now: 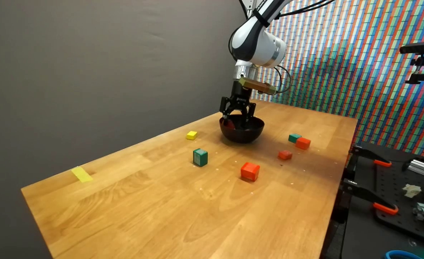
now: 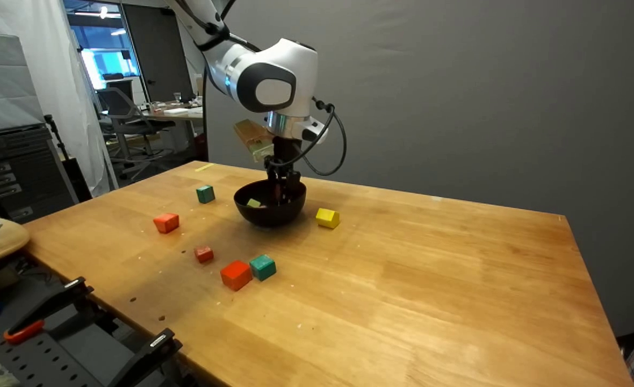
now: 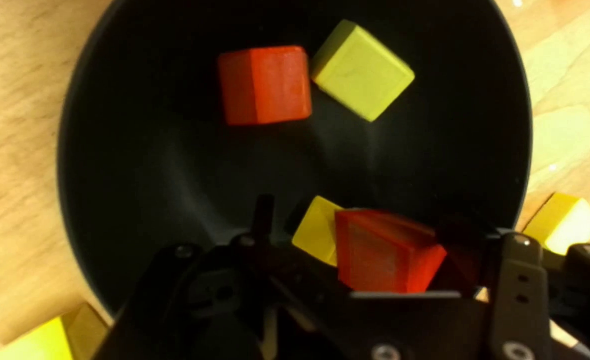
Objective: Take the blocks out of the bowl and put them on the table
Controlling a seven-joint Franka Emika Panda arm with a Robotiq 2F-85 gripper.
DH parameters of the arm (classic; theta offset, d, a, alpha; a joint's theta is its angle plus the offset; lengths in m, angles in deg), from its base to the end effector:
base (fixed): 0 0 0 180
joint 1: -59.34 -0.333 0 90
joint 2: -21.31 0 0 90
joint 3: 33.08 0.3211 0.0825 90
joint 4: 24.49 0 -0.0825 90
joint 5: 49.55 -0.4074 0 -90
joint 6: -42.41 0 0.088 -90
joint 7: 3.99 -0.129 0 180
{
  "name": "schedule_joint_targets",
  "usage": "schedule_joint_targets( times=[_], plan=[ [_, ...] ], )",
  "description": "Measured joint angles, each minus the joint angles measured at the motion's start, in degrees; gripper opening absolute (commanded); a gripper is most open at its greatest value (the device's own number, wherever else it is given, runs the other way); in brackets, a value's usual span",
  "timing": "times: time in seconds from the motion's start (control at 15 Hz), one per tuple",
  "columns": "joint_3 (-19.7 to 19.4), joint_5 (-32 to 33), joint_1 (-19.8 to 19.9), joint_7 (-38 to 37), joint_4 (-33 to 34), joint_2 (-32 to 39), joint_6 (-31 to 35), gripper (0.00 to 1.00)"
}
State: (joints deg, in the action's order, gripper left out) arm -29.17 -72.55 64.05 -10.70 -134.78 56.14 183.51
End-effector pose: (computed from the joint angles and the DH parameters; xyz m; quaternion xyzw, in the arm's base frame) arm 0.6317 -0.0037 0.1292 -0.9630 0.2282 0.0432 0.1370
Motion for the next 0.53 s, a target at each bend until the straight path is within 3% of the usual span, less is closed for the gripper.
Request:
schedule_joint_targets(
  times=[0.27, 0.53],
  plan=[
    [0.0, 0.0, 0.1, 0.0, 1.9, 0.9, 0.0, 0.87],
    [-0.3, 0.0, 0.3, 0.0, 3.4, 2.2, 0.0, 0.82]
  ],
)
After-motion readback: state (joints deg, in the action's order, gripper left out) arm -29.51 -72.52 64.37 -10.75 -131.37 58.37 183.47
